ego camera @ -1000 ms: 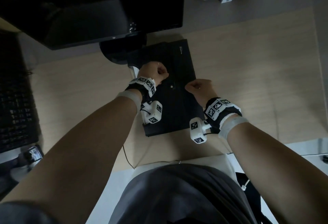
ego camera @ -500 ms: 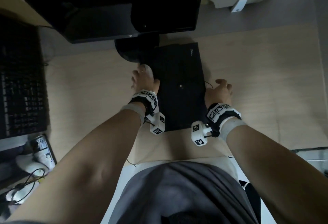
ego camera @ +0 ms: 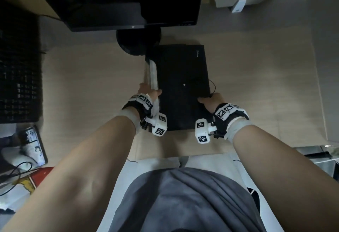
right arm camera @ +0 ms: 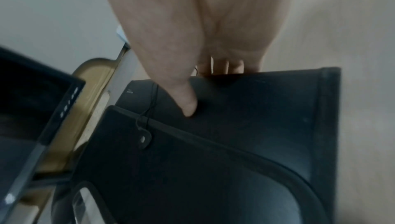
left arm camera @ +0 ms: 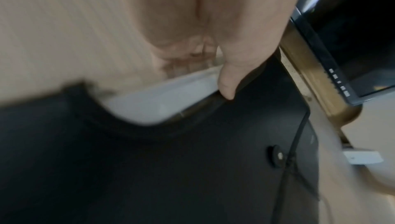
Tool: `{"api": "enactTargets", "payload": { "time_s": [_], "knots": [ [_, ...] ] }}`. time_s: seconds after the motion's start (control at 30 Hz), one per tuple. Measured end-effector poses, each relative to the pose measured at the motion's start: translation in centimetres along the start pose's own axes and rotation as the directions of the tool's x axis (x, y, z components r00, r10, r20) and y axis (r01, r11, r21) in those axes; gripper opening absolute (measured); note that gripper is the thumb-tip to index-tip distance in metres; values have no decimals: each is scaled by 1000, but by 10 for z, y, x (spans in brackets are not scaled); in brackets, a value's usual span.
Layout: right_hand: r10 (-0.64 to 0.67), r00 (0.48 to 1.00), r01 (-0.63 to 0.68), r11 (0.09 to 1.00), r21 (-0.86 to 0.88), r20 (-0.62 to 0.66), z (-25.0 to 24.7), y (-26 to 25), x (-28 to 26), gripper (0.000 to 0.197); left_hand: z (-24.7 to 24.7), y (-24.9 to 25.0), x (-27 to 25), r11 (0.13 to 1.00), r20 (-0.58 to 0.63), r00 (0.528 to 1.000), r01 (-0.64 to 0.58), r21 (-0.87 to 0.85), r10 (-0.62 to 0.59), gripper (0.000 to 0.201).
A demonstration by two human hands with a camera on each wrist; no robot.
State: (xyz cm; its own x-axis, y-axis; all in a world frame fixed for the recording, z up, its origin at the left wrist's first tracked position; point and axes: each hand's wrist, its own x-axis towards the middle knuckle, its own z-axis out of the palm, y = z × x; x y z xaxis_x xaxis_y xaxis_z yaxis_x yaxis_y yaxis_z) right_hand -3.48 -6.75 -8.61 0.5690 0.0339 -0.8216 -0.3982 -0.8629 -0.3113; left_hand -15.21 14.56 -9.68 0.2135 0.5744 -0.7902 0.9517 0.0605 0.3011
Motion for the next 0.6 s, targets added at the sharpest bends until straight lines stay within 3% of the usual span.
{"api": "enactTargets", "payload": {
  "time_s": [0.1,0.17,0.23,0.33,0.43,0.6],
  "knots": [
    [-6,999,4,999,54,32,-18,6,-7,43,8,13,-18,997,-73,994,-83,-10,82,71],
    [-14,999,10,996,85,46,-32,12,-6,45,16,26,-31,993,-92,989,-115,-27,112,66],
    [-9,998,4,996,84,60,-50,22,7,60,30,42,-46,990,-85,988,-136,-40,132,62],
    [-9,1000,7,995,104,18,-89,41,38,81,64,75,-65,983,-93,989,-125,-131,113,66],
    [-31,999,34,997,65,-39,-148,44,37,69,104,112,-79,975,-109,989,-118,-189,99,64],
    [-41,994,45,998,34,-105,-240,60,71,65,164,182,-96,977,-75,986,-160,-140,150,66]
  ]
}}
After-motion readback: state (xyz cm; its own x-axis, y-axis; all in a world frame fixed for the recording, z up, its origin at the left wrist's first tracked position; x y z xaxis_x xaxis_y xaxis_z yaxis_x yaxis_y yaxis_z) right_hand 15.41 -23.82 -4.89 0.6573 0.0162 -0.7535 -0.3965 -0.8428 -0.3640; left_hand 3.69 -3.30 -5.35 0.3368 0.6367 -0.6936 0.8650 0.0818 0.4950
